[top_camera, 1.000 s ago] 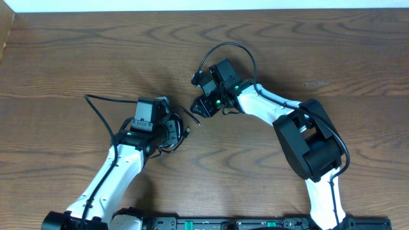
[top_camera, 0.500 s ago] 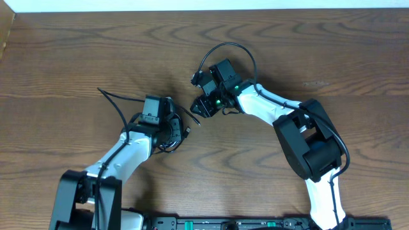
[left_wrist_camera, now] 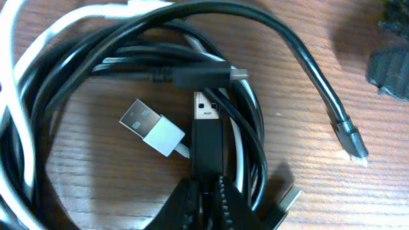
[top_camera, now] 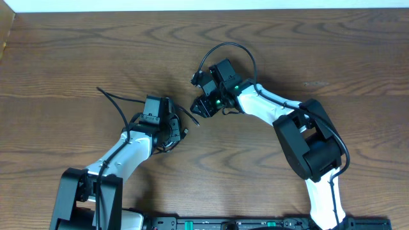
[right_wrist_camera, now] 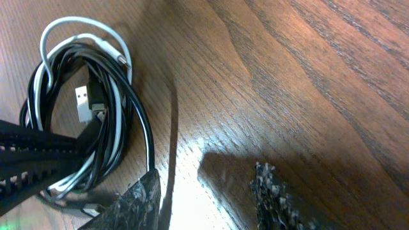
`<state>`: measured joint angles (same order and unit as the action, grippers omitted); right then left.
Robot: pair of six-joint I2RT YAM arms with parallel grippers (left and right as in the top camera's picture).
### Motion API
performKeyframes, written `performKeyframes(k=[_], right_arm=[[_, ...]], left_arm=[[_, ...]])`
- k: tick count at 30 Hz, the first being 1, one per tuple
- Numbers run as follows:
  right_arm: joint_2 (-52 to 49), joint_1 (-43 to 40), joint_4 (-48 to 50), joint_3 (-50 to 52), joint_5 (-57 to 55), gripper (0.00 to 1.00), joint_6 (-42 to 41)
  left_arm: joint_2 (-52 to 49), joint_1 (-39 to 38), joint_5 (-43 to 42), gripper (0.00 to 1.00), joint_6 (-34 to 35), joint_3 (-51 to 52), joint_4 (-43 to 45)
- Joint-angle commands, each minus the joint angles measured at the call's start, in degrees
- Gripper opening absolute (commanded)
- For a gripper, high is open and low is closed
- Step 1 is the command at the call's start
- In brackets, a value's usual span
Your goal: Untangle cables
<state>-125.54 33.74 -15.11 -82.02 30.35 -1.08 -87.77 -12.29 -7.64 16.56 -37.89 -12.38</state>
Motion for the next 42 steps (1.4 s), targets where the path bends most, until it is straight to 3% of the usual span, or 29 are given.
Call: performKeyframes(k=[1, 10, 15, 20, 42], right_arm=[[-0.5, 0.5, -0.1, -0.7, -0.4, 0.44, -0.6], [-0.5, 0.5, -0.1, -0.7, -0.4, 0.44, -0.6], [-0.5, 0.5, -0.1, -0.7, -0.4, 0.44, -0.6], [-0.5, 0.5, -0.2, -0.7, -0.4, 0.44, -0.6], [-0.5, 0.5, -0.1, -0.7, -0.4, 0.45, -0.6]], left_arm=[[-1.0, 0.0, 4.3, 0.12, 1.8, 0.3, -0.6], [-1.8, 0.0, 8.8, 0.13, 5.5, 0.3, -2.3], [-3.0, 0.1, 8.7, 0.28, 6.4, 0.1, -1.4], [-1.1, 0.1, 8.8, 0.31, 6.3, -0.9, -1.4], [-0.7, 0.1, 10.5, 0.28, 7.0, -0.6, 3.1]])
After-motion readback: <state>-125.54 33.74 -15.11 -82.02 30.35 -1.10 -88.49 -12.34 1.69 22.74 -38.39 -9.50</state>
